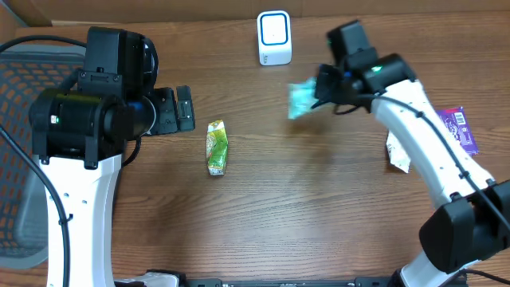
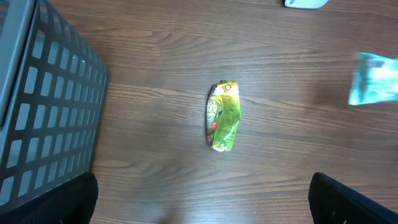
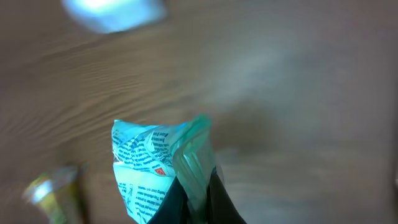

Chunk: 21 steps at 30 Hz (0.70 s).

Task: Scan the item barcode
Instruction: 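Move the packet right and release it near the right edge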

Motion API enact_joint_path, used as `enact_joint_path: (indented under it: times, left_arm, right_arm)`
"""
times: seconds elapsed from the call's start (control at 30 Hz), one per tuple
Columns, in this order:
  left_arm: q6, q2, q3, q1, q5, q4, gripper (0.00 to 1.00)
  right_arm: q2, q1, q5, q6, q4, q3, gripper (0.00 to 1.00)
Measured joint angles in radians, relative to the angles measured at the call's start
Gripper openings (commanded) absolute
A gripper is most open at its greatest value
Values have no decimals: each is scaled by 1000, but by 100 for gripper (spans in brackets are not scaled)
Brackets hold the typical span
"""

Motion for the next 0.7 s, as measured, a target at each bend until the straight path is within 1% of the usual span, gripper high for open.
enact_joint_path:
  times: [0.13,0.3,0.43,0.53,0.57,0.6,0.67,0.7]
  left_arm:
    - [0,0,0,0,0,0,100]
    - [0,0,0,0,0,0,100]
    - [0,0,0,0,0,0,100]
    - [0,0,0,0,0,0,100]
    - [0,0,0,0,0,0,99]
    - [0,0,0,0,0,0,99]
    - [0,0,0,0,0,0,100]
    - [0,0,0,0,0,0,99]
  right_arm:
    - [0,-122,49,194,-44,-55,4]
    - [0,-235,76,386,-33,-138,4]
    - [1,-272,84,481,29,-226,4]
    - [2,-277,96,513,64,-285,4]
    - [2,-277,106,514,61,-299,17]
    - [2,-276,115,513,54,-308,42]
    - [2,-276,140,490,50,-314,78]
    - [2,-276,148,467,50,-314,88]
